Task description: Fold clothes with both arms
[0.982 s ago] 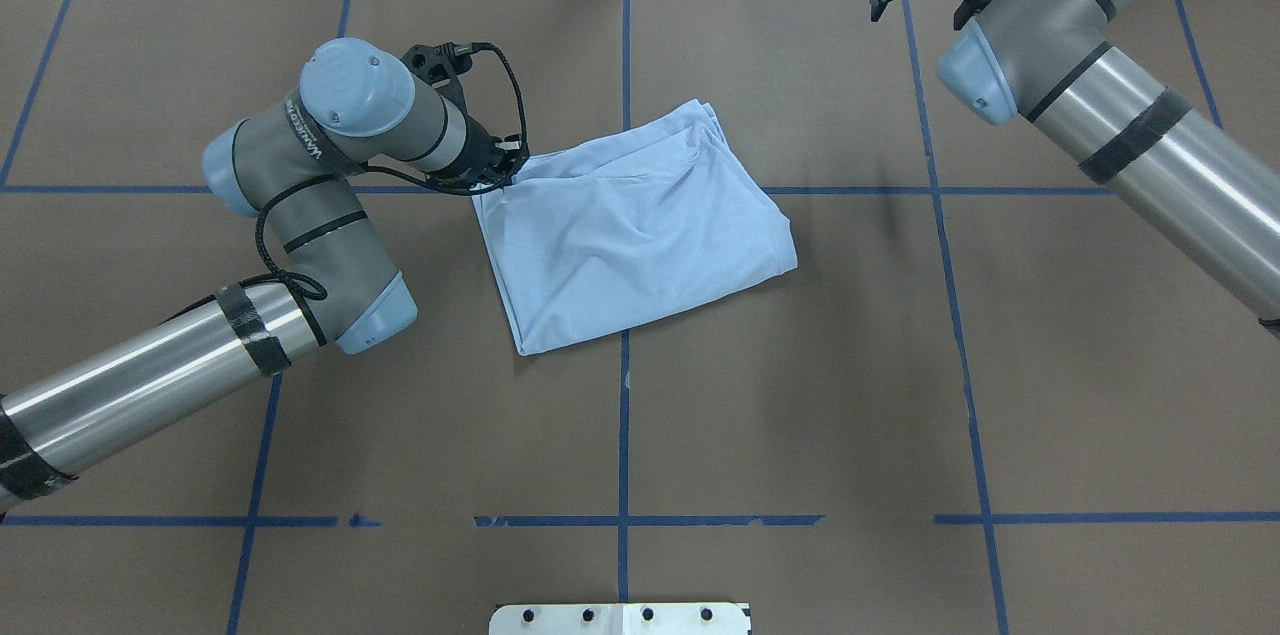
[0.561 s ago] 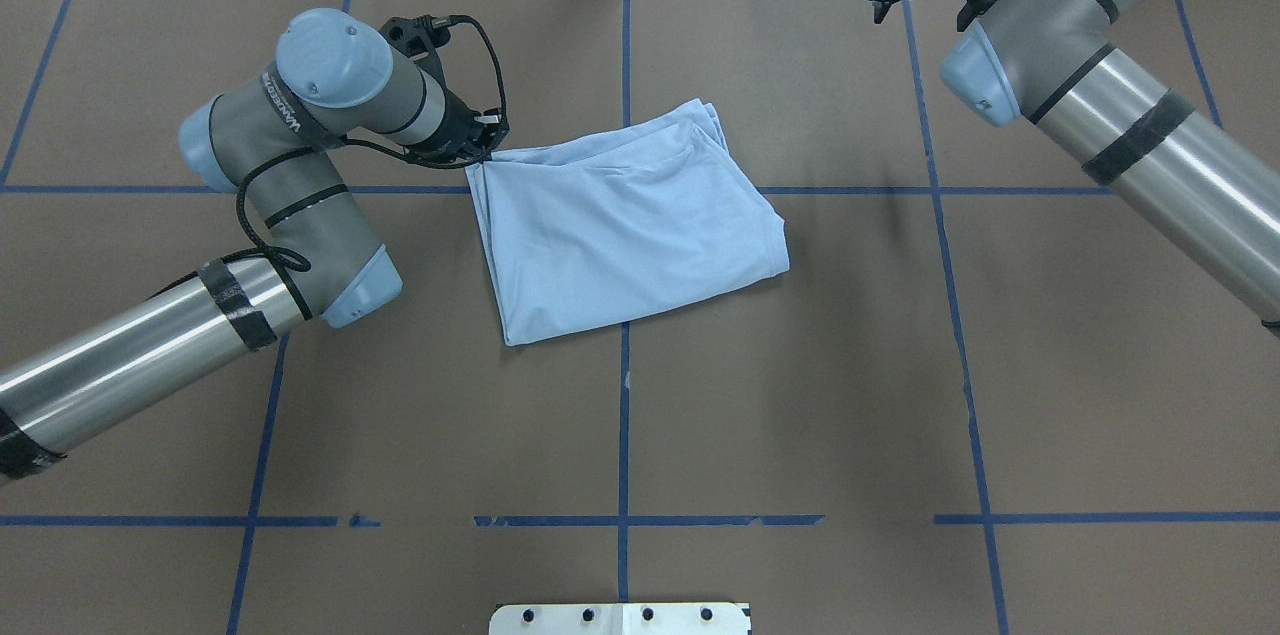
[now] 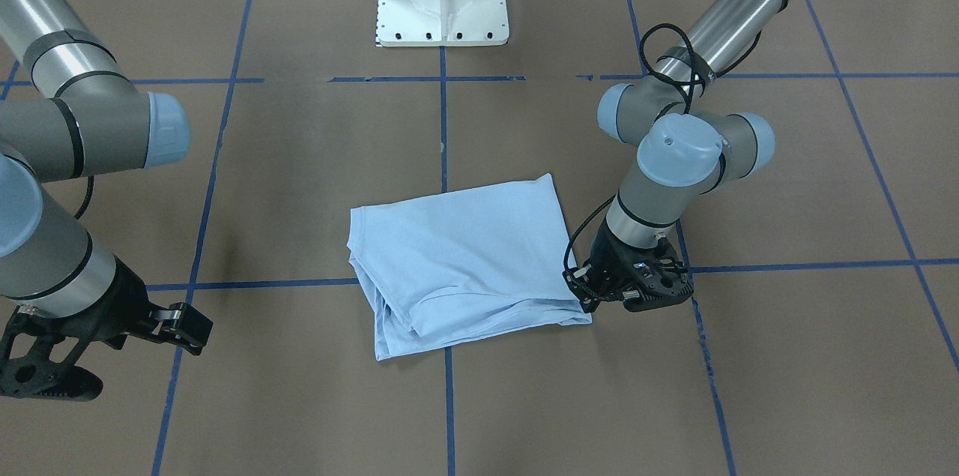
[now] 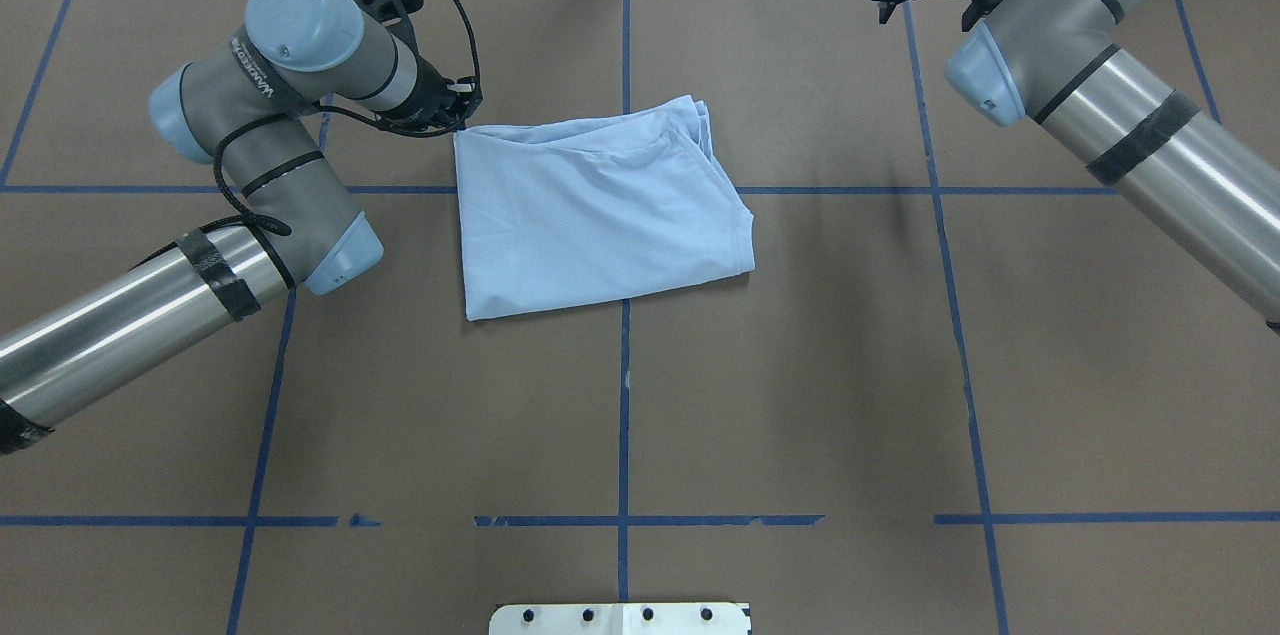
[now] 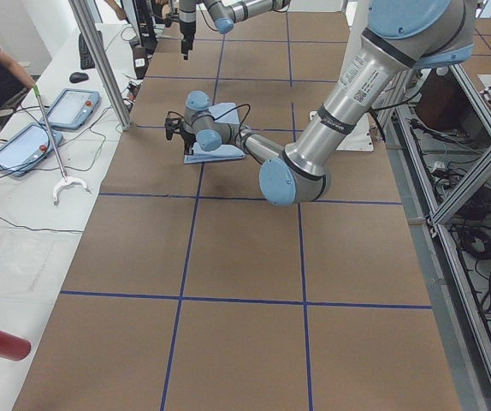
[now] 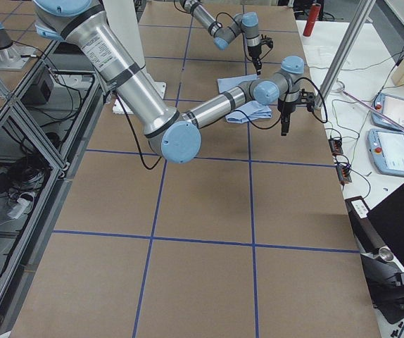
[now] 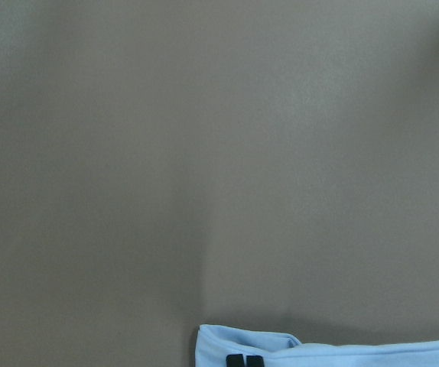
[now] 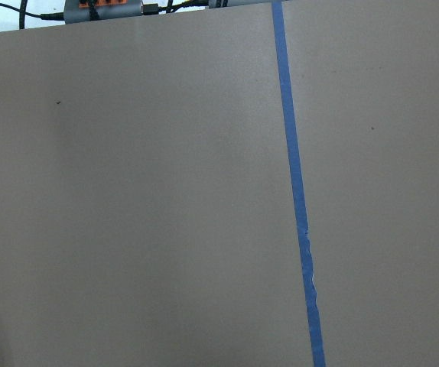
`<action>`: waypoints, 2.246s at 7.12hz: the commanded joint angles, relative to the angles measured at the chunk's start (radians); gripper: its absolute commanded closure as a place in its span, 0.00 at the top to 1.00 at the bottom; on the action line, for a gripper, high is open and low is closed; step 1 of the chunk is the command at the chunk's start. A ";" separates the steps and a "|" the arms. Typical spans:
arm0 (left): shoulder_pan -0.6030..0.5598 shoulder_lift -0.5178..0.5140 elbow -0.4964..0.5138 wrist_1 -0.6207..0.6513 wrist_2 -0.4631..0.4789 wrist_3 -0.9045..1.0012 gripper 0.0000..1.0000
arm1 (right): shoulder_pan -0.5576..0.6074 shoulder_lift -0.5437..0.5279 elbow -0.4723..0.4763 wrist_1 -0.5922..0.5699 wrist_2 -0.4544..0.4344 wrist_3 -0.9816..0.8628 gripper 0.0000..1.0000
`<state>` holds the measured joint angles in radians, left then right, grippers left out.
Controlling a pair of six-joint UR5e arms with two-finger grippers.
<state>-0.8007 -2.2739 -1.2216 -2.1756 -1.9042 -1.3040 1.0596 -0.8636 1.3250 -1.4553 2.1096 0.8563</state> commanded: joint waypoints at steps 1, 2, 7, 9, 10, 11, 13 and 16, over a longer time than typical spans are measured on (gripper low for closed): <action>-0.052 0.007 -0.004 0.005 -0.009 0.102 1.00 | 0.023 -0.015 0.002 0.000 0.033 -0.019 1.00; -0.105 0.043 -0.015 0.005 -0.033 0.203 1.00 | 0.061 -0.056 0.029 0.000 0.068 -0.058 1.00; -0.463 0.428 -0.186 0.043 -0.226 0.887 1.00 | 0.385 -0.403 0.135 -0.124 0.210 -0.663 1.00; -0.585 0.583 -0.223 0.043 -0.377 1.195 1.00 | 0.494 -0.553 0.161 -0.160 0.213 -0.878 1.00; -0.633 0.640 -0.234 0.049 -0.445 1.347 1.00 | 0.510 -0.663 0.250 -0.157 0.230 -0.885 1.00; -0.652 0.695 -0.268 0.068 -0.482 1.389 1.00 | 0.510 -0.716 0.308 -0.158 0.242 -0.867 1.00; -0.669 0.858 -0.409 0.065 -0.363 1.365 1.00 | 0.508 -0.787 0.281 -0.145 0.240 -0.878 1.00; -0.670 0.805 -0.441 0.258 -0.309 1.307 1.00 | 0.508 -0.795 0.284 -0.146 0.244 -0.869 1.00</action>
<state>-1.4703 -1.4211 -1.6262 -2.0541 -2.2283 0.0437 1.5677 -1.6555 1.6099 -1.6015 2.3537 -0.0154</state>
